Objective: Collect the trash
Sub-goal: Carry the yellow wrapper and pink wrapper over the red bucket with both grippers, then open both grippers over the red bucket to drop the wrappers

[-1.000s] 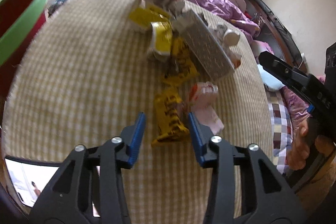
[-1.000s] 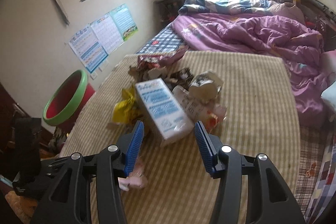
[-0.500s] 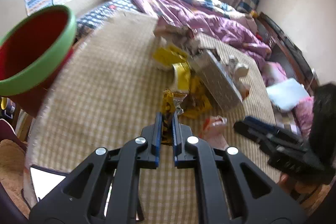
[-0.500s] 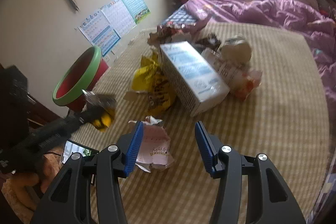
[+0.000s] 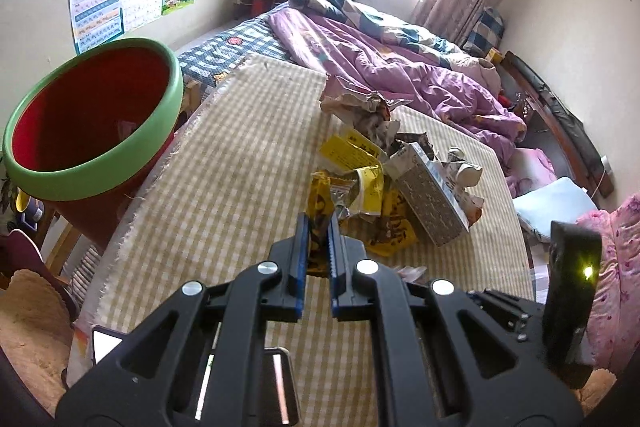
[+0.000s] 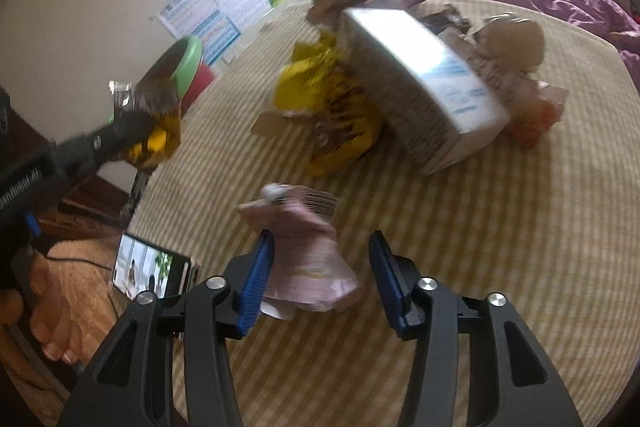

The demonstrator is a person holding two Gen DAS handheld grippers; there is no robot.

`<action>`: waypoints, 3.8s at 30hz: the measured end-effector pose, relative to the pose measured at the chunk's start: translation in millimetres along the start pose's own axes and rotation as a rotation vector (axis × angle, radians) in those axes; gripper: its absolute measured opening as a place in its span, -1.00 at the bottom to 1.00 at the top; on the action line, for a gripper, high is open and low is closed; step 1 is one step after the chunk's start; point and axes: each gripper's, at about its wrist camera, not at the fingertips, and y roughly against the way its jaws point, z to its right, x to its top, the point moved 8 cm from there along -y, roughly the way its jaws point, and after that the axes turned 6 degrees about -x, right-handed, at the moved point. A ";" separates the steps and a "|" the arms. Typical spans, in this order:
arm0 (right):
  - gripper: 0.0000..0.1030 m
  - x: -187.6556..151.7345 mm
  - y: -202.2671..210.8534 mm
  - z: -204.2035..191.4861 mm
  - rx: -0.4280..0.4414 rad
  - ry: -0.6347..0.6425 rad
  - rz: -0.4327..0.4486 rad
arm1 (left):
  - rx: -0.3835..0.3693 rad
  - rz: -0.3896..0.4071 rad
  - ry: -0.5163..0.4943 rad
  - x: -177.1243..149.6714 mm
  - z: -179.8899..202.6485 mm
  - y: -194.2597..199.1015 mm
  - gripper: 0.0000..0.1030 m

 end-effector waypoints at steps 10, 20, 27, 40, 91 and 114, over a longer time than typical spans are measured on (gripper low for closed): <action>-0.35 9.3 20.2 -14.7 -0.027 0.070 0.078 | 0.016 0.029 0.015 7.4 -12.9 8.4 -0.84; -0.35 52.6 59.5 -29.6 -0.016 0.042 0.254 | 0.046 0.083 0.044 18.8 -31.7 27.2 -0.84; -0.34 83.6 71.0 -54.4 0.006 0.061 0.336 | 0.091 0.133 0.044 29.6 -52.6 43.7 -0.84; -0.34 125.7 78.1 -105.0 0.055 0.103 0.416 | 0.196 0.209 0.093 47.6 -114.3 78.4 -0.84; -0.33 172.2 -45.6 -220.9 0.100 0.186 0.291 | 0.223 0.101 0.159 66.1 -221.2 29.9 -0.84; -0.33 177.3 -66.9 -230.1 0.121 0.217 0.262 | 0.249 0.083 0.171 67.1 -227.4 23.6 -0.84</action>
